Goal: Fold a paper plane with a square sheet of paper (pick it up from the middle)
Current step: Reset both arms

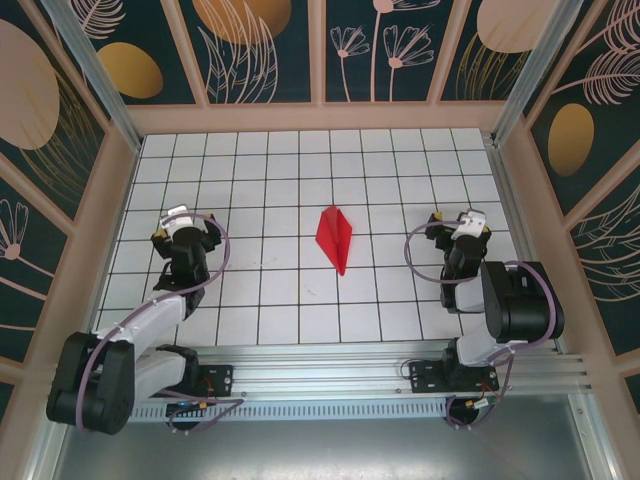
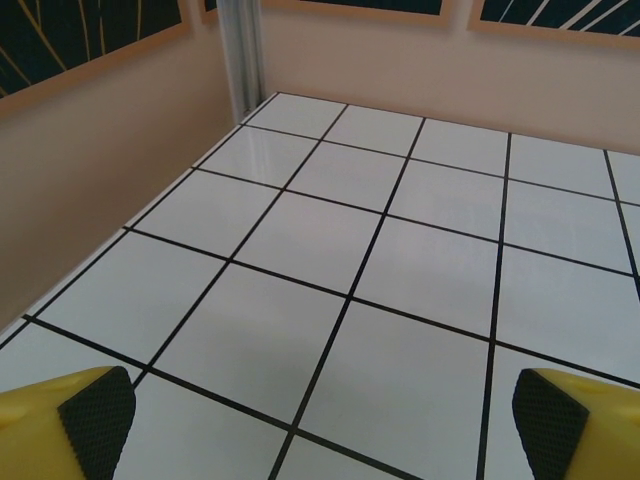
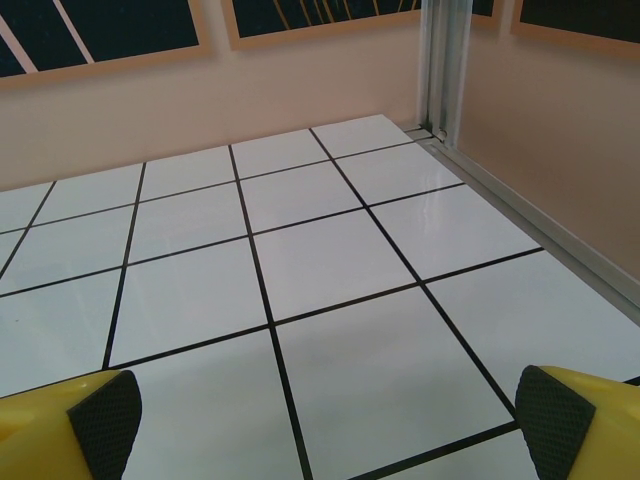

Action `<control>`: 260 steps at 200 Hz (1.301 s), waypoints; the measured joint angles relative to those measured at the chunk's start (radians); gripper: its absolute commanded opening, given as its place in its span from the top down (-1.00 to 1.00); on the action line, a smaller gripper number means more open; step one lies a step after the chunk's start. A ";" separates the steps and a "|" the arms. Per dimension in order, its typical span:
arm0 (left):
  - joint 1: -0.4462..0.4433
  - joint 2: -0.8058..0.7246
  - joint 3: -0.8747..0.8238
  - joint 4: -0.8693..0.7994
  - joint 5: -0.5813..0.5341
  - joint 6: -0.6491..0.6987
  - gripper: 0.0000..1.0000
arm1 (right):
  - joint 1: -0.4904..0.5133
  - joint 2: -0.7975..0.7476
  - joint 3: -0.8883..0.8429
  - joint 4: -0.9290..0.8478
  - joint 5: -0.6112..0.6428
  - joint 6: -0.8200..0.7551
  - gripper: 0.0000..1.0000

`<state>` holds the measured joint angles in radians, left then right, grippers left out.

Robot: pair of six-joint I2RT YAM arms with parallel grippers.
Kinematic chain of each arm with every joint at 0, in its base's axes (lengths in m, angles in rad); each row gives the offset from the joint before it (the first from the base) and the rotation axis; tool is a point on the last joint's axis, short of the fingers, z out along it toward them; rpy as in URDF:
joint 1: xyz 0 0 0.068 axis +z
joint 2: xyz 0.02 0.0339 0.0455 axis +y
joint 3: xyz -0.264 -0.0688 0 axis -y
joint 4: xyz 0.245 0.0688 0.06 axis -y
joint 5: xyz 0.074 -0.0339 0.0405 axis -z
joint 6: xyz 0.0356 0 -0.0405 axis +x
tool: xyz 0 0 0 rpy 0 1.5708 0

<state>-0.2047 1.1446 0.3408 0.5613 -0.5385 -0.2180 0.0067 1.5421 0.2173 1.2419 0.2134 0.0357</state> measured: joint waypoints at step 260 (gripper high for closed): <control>0.186 0.401 -0.139 0.784 0.342 0.135 -0.97 | 0.000 0.000 0.000 0.005 0.003 0.000 -0.98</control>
<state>-0.0185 1.5455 0.2020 1.3449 -0.1967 -0.0834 0.0067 1.5421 0.2173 1.2465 0.2169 0.0357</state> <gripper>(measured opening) 0.985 0.988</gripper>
